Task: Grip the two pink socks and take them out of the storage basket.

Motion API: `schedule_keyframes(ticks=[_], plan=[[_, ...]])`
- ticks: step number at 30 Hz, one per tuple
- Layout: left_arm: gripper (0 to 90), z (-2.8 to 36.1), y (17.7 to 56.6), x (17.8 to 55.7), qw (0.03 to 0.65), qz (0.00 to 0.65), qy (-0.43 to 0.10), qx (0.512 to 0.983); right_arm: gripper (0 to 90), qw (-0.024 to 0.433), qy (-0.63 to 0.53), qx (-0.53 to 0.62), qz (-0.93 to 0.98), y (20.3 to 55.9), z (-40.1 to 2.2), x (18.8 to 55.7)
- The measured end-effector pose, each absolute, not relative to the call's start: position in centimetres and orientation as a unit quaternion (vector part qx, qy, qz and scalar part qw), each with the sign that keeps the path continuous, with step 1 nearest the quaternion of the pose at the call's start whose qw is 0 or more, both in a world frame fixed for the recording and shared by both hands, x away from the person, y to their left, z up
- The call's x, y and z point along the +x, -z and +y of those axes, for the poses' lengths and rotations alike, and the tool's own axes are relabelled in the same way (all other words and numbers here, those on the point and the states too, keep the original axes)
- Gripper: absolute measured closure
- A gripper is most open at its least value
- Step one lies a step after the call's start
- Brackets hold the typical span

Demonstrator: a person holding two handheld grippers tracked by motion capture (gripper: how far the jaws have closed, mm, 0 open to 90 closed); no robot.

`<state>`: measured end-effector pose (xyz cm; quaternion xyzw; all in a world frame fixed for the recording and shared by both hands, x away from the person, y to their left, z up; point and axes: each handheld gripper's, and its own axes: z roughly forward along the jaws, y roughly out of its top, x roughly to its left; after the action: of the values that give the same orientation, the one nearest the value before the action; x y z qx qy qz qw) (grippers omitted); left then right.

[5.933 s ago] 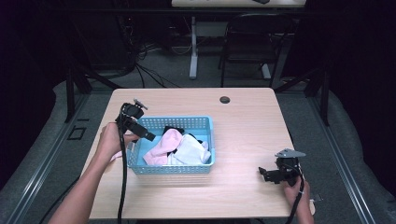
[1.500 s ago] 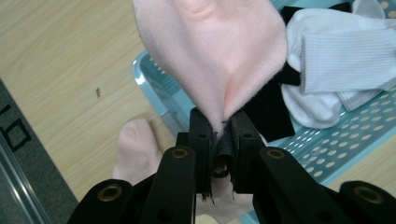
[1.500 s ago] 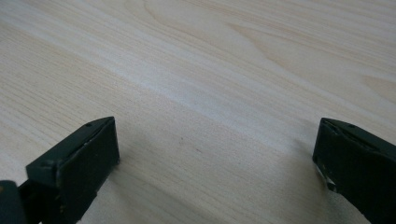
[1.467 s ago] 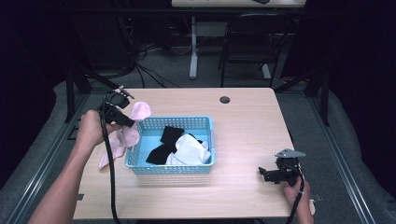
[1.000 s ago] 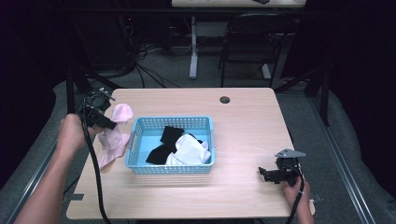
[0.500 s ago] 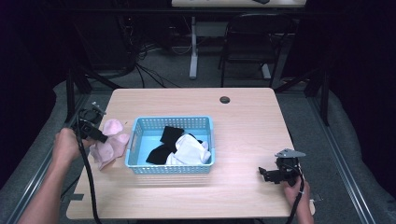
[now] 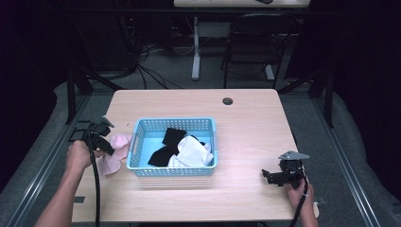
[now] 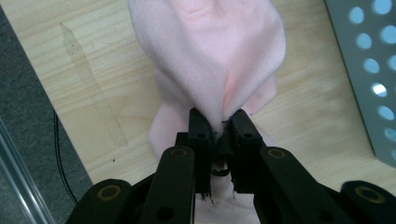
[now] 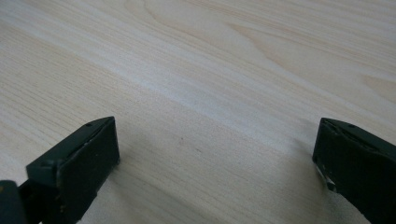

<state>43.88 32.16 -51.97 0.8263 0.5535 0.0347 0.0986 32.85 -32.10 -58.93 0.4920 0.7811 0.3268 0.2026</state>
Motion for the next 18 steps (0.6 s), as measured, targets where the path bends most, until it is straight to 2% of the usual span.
schedule_keyframes(ticks=[7, 13, 15, 17, 18], plan=[[77.5, 32.5, 52.7, 44.2, 0.104, 0.566, -0.024, 0.818, 0.1, 0.203, -0.327, 0.492, 0.781, 58.9, -32.1, 32.8], [34.1, 32.9, 51.7, 43.5, 0.119, 0.573, -0.053, 0.809, 0.1, 0.203, -0.327, 0.492, 0.781, 58.9, -32.1, 32.8], [22.7, 33.1, 51.0, 42.9, 0.131, 0.574, -0.062, 0.806, 0.1, 0.203, -0.327, 0.492, 0.781, 58.9, -32.1, 32.9], [15.5, 33.4, 50.4, 42.1, 0.147, 0.572, -0.067, 0.804, 0.1, 0.203, -0.327, 0.492, 0.781, 58.9, -32.1, 32.8], [14.8, 33.5, 50.0, 41.6, 0.158, 0.572, -0.077, 0.801, 0.1, 0.203, -0.327, 0.492, 0.781, 58.9, -32.1, 32.8]])
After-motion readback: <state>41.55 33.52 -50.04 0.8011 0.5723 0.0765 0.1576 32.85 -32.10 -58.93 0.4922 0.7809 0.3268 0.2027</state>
